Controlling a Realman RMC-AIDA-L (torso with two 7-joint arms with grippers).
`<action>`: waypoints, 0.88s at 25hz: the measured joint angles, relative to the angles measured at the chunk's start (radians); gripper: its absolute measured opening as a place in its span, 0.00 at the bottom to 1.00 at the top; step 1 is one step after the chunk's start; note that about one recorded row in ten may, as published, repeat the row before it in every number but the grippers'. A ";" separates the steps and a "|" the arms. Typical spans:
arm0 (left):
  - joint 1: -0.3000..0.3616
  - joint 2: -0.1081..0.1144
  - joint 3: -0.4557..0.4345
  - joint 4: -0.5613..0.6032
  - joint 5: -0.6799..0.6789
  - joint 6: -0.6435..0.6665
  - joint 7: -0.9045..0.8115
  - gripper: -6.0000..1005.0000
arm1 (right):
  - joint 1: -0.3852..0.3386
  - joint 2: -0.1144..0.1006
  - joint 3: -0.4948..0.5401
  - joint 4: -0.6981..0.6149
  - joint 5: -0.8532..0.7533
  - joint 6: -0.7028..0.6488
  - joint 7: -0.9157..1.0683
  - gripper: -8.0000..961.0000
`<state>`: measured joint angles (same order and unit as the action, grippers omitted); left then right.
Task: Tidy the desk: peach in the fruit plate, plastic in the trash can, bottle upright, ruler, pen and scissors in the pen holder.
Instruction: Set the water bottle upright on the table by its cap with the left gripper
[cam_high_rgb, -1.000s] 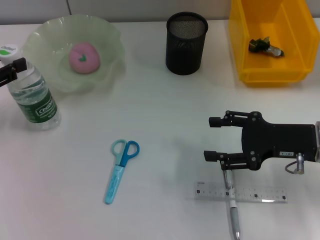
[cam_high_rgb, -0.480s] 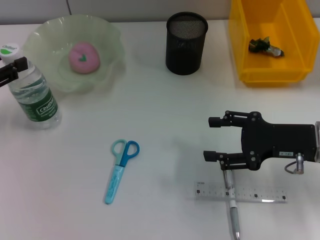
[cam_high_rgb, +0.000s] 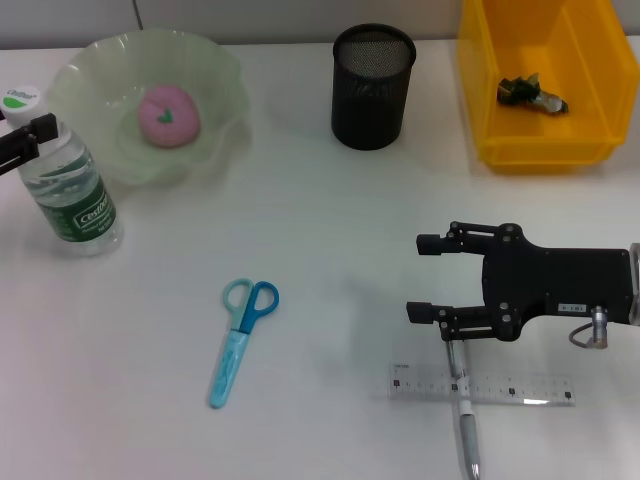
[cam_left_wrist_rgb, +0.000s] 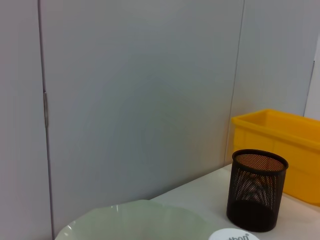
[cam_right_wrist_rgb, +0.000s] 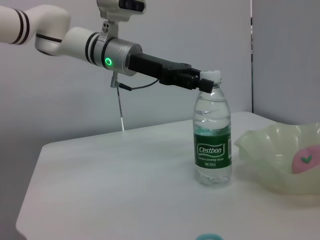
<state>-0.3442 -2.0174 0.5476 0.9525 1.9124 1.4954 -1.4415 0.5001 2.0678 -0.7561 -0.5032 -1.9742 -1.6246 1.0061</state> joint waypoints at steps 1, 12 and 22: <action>0.000 0.000 0.000 0.000 0.000 0.000 0.000 0.48 | 0.000 0.000 0.000 0.000 0.000 0.000 0.000 0.82; -0.003 -0.001 0.004 -0.001 0.005 0.000 0.002 0.48 | 0.002 0.000 0.000 0.000 0.000 0.000 0.000 0.82; -0.006 -0.001 0.005 -0.001 0.006 -0.001 0.003 0.49 | 0.003 0.000 0.001 0.000 0.000 0.000 -0.001 0.82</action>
<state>-0.3502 -2.0187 0.5523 0.9520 1.9183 1.4942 -1.4388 0.5031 2.0678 -0.7548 -0.5031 -1.9742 -1.6245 1.0054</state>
